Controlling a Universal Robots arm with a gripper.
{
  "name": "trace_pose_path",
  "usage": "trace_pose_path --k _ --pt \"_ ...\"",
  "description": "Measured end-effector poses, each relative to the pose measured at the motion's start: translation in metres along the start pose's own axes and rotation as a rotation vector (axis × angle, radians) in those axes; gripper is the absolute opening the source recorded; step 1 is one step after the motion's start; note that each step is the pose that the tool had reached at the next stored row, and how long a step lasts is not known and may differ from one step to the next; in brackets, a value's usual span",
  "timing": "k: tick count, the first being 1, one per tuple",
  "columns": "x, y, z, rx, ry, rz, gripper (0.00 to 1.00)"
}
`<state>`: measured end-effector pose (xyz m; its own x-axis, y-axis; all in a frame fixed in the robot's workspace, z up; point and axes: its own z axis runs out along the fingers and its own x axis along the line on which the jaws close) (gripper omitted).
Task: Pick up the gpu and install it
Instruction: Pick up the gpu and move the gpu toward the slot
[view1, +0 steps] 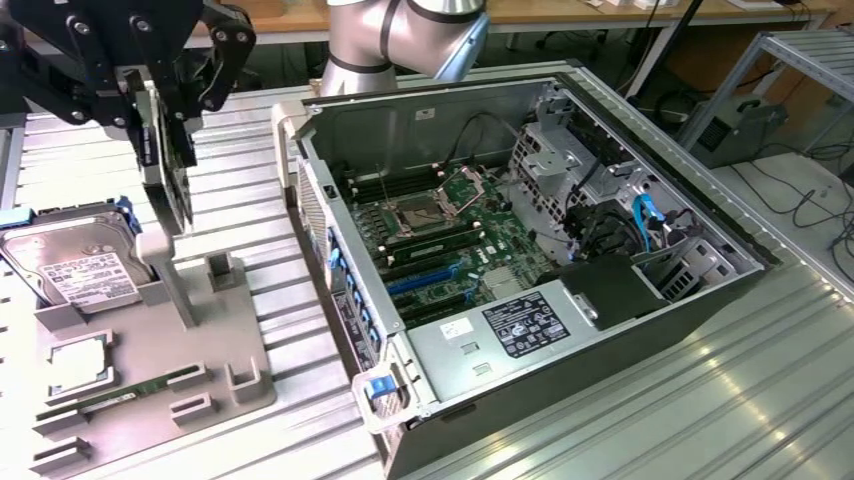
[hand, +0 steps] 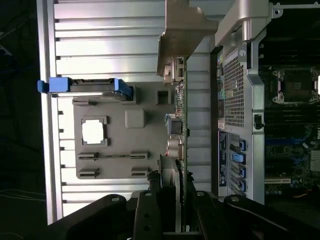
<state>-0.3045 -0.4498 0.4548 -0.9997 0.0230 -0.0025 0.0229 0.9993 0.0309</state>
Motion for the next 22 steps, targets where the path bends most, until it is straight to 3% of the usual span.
trace_pose_path --k 8,22 --pt "-0.047 0.0011 0.0001 0.0001 0.0 0.0 0.28" --pt "-0.061 0.0014 0.0002 0.0001 0.0002 0.0 0.28"
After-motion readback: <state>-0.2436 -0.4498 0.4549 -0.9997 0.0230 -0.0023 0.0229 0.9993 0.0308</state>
